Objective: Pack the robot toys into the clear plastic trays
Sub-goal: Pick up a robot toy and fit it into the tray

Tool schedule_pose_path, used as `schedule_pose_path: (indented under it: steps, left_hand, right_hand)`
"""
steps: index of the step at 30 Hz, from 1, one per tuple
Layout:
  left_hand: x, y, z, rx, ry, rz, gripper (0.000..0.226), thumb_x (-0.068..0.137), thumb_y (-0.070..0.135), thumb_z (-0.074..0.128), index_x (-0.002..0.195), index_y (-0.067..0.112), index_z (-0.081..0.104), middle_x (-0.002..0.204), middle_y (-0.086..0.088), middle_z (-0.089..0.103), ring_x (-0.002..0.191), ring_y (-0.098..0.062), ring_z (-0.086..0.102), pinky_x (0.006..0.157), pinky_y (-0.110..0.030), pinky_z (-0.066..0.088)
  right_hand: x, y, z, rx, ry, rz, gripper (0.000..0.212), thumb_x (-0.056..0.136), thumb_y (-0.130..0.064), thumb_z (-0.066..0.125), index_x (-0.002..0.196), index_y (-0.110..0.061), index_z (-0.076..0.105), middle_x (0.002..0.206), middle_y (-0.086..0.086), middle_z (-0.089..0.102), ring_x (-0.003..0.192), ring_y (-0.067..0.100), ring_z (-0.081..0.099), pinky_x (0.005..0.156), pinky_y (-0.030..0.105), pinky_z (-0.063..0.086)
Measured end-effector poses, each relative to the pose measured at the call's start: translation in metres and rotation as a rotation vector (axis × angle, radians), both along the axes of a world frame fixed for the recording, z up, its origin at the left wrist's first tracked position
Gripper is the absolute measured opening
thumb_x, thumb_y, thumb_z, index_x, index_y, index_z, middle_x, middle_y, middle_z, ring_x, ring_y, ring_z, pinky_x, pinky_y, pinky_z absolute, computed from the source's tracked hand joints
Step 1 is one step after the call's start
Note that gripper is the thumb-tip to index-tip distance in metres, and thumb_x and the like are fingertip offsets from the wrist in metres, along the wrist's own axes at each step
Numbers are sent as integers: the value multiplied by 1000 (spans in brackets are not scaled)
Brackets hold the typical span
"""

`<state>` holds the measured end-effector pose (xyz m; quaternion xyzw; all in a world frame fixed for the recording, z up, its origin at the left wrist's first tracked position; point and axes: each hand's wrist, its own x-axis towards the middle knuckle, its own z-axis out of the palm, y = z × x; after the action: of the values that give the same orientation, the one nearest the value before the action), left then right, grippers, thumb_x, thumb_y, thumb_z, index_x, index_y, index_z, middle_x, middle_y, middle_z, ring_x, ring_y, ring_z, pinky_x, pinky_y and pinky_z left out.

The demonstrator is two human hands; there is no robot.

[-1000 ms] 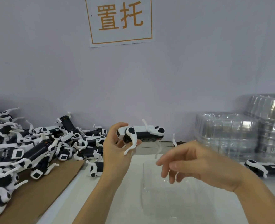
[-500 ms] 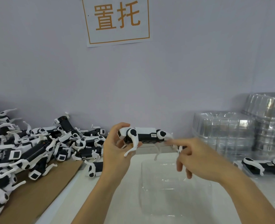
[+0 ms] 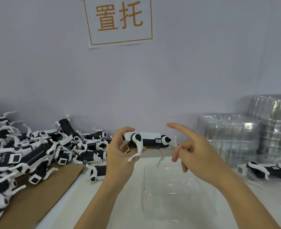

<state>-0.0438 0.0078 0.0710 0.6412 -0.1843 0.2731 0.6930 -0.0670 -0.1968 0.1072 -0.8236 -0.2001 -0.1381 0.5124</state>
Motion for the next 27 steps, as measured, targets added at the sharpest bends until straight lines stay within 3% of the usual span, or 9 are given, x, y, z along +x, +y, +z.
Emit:
schedule_pose_path:
  steps: [4, 6, 8, 11, 15, 18, 21, 24, 27]
  left_hand:
    - [0, 2, 1, -45, 8, 0, 62, 77, -25, 63, 103, 31, 66, 87, 12, 63, 92, -38, 70, 66, -22, 57]
    - [-1, 2, 1, -56, 13, -4, 62, 78, -27, 61, 102, 29, 66, 86, 13, 62, 95, -42, 68, 67, -19, 56]
    - [-1, 3, 1, -63, 15, -5, 60, 79, -26, 61, 102, 28, 66, 87, 12, 62, 95, -42, 68, 66, -19, 56]
    - [0, 3, 0, -75, 19, -3, 59, 79, -27, 61, 104, 25, 65, 85, 12, 63, 95, -40, 69, 65, -18, 56]
    - [2, 3, -2, -82, 47, 21, 59, 80, -28, 58, 104, 25, 66, 85, 13, 62, 93, -37, 71, 64, -18, 55]
    - [1, 2, -1, -57, 79, -10, 59, 81, -26, 59, 107, 26, 63, 86, 11, 62, 87, -31, 73, 61, -15, 52]
    - [-2, 0, 3, -23, 135, -63, 52, 83, -13, 68, 111, 31, 61, 94, -9, 62, 80, -25, 74, 63, -19, 54]
    - [-4, -3, 4, -22, 153, -173, 49, 84, -4, 73, 118, 28, 57, 101, -14, 67, 83, -26, 72, 72, -28, 59]
    - [0, -3, 0, -9, 250, -148, 58, 87, 9, 72, 131, 35, 45, 106, -6, 71, 95, -24, 72, 78, -26, 56]
  right_hand:
    - [0, -6, -5, -206, 176, 43, 63, 83, -1, 40, 118, -48, 61, 68, 0, 69, 52, 15, 63, 57, 19, 51]
    - [6, -14, -10, -278, 151, -242, 68, 87, -8, 44, 145, -40, 31, 69, 2, 65, 66, 20, 66, 61, 33, 54]
    - [10, -22, -16, -154, 35, -453, 90, 87, -8, 49, 155, -39, -1, 58, 0, 60, 59, 19, 61, 55, 32, 46]
    - [12, -30, -14, 81, -30, -450, 84, 84, -3, 48, 150, -46, 21, 57, 5, 65, 51, 17, 58, 54, 29, 47]
    - [11, -24, -16, 5, 51, -316, 54, 88, -4, 47, 128, -39, 56, 69, 3, 70, 52, 8, 57, 55, 24, 50]
    - [7, -10, -15, 43, 119, -173, 32, 95, -29, 56, 124, -43, 58, 97, -6, 70, 84, 6, 63, 83, 35, 55]
    - [5, 1, -16, -43, 17, -133, 44, 87, -51, 64, 127, -57, 48, 136, -18, 40, 126, 1, 41, 108, 31, 36]
    - [5, 3, -17, -104, 39, -72, 43, 84, -42, 72, 119, -58, 53, 120, -24, 48, 101, -11, 56, 87, 17, 44]
    - [12, -5, -19, -94, -12, -207, 18, 78, -37, 79, 93, -38, 68, 83, -19, 64, 71, -3, 60, 60, 9, 40]
